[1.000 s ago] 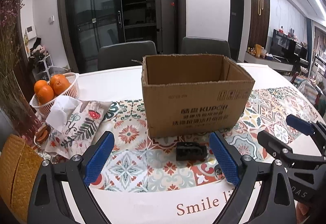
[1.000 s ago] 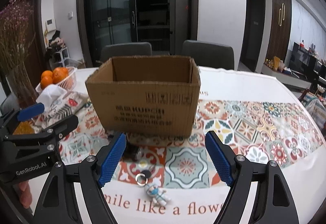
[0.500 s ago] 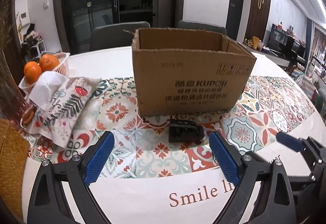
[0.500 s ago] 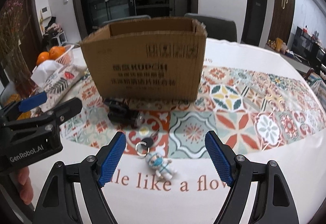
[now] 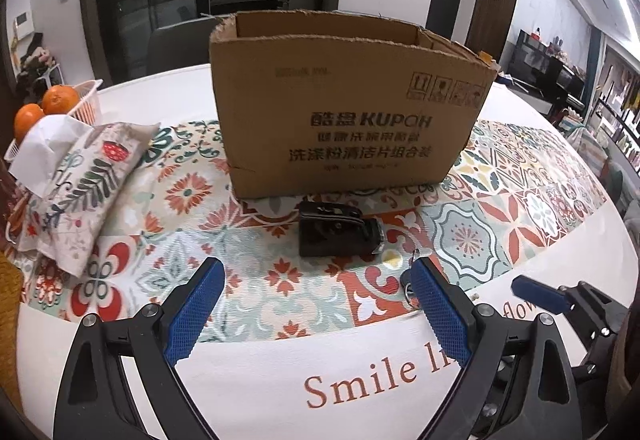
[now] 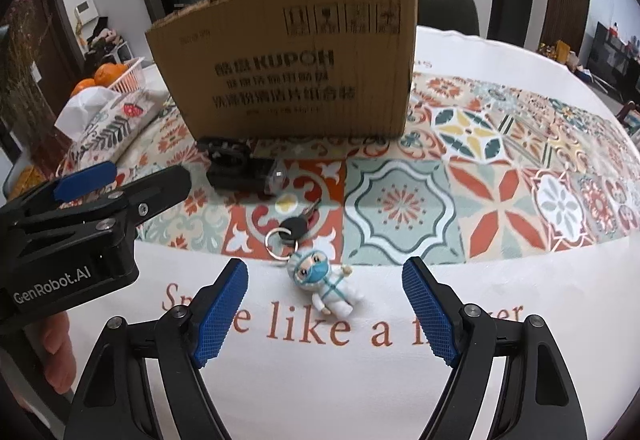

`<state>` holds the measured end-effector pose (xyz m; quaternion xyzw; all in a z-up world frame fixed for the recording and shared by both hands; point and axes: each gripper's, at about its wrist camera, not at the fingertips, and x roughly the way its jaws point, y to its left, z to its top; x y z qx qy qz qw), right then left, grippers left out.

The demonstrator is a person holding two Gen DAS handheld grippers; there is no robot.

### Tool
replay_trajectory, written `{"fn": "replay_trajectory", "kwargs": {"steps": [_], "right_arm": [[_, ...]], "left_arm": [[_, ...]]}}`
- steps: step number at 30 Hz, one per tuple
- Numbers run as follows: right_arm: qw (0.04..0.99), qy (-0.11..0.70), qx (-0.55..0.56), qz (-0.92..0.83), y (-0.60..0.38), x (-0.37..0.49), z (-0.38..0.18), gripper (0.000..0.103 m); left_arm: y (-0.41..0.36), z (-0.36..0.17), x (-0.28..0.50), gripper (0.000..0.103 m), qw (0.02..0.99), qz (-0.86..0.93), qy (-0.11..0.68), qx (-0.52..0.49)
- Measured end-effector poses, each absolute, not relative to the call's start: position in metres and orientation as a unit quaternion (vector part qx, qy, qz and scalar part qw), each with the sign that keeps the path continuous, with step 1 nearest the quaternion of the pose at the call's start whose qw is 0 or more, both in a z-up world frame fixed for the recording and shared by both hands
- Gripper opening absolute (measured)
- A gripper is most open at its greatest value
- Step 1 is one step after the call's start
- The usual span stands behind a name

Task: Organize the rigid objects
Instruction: 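Grasp the black hair clipper with the left tool while the right tool grasps the doctor-figure keychain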

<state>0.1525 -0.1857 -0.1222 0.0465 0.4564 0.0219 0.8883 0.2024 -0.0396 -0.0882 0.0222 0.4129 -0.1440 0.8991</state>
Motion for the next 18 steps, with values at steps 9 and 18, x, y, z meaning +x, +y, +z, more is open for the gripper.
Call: {"fn": "replay_trajectory", "kwargs": {"steps": [9,18], "right_arm": [[0.882,0.469,0.045,0.021,-0.189,0.157,-0.139,0.080],[0.879,0.475,0.042,0.018,-0.193,0.163,-0.149,0.079]], "left_arm": [[-0.055,-0.105,0.217,0.095,0.886,-0.171,0.429,0.024],[-0.067,-0.118,0.231,0.095,0.883,-0.175,0.435,0.036]]}}
